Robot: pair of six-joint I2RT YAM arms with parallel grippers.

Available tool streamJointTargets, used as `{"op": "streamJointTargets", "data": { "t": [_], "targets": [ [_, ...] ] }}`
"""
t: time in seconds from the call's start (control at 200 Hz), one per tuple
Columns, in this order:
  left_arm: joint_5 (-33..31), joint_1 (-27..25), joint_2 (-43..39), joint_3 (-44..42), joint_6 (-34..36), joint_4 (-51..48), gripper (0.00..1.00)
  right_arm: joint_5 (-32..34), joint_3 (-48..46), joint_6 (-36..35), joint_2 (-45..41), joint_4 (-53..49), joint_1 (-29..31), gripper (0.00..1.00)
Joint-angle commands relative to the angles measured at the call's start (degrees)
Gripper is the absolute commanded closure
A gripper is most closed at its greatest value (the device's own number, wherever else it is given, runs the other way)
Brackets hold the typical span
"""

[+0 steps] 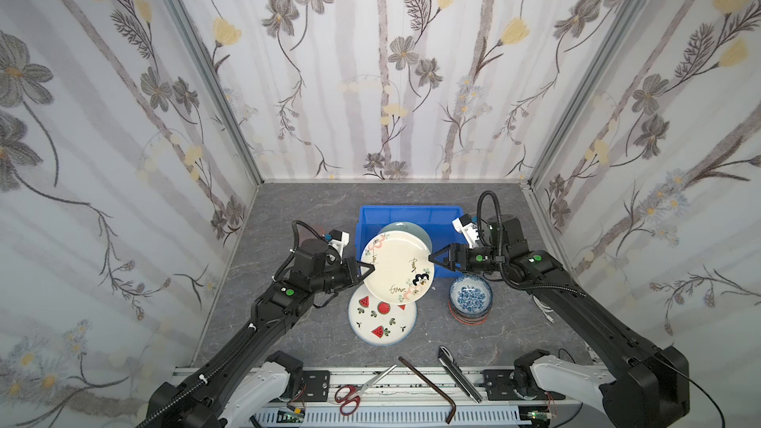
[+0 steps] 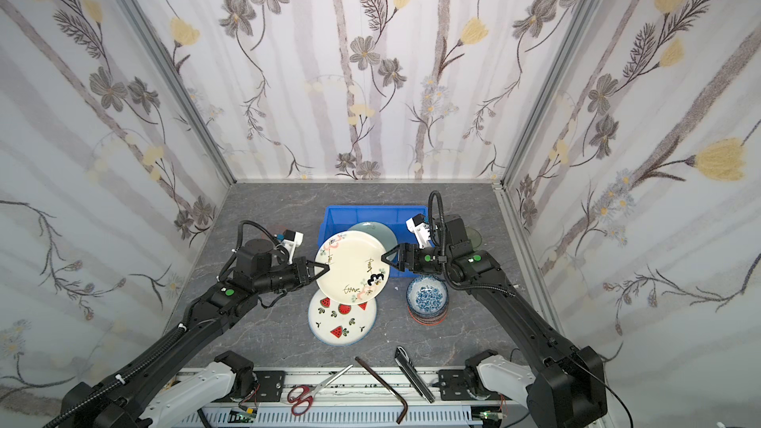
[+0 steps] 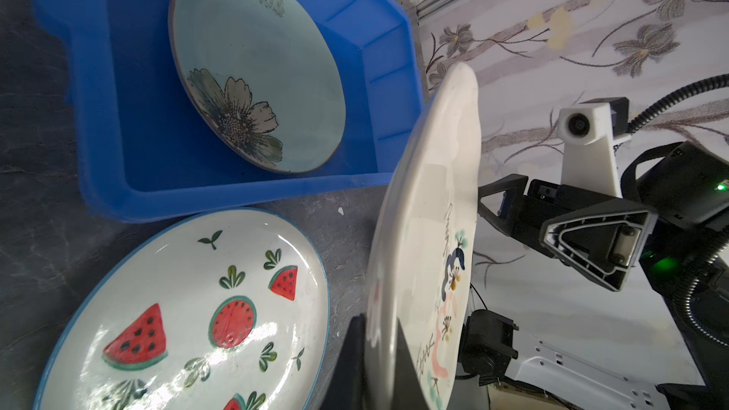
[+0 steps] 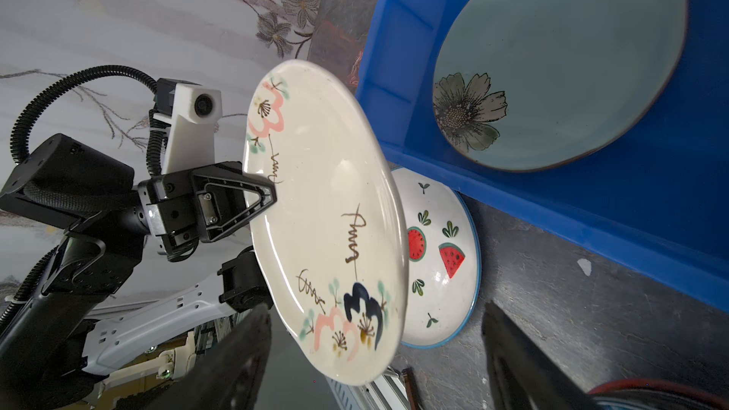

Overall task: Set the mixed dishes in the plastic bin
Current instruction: 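Lift the white flower plate upright with the right gripper toward the bin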

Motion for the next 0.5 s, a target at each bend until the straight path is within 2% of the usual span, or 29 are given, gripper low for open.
{"op": "streamJointTargets", "data": {
  "t": [0.0, 0.145, 0.28, 0.455, 0.495],
  "targets": [
    [0.54, 0.19, 0.86, 0.97, -2.25, 10.85, 1.00, -1.30, 0.17, -0.93, 0.56, 2.91, -0.29, 0.18],
    [1.32, 0.16, 2.09, 0.76, -3.53, 14.09, 1.00, -2.22, 0.33, -0.62, 1.61, 5.03, -0.76, 0.21],
    [3.49, 0.25, 3.20, -1.65, -7.49, 21.51, 1.00, -4.47, 0.44, 1.58, 2.58, 9.14, -0.82, 0.28],
    [3.70, 0.23, 4.02, -1.78, -7.12, 21.72, 1.00, -5.69, 1.17, 3.65, 3.59, 13.03, -0.85, 0.36],
    [3.62, 0.23, 4.06, -1.78, -7.04, 21.76, 1.00, -6.11, 1.32, 4.13, 3.95, 13.82, -0.82, 0.40]
  ]
}}
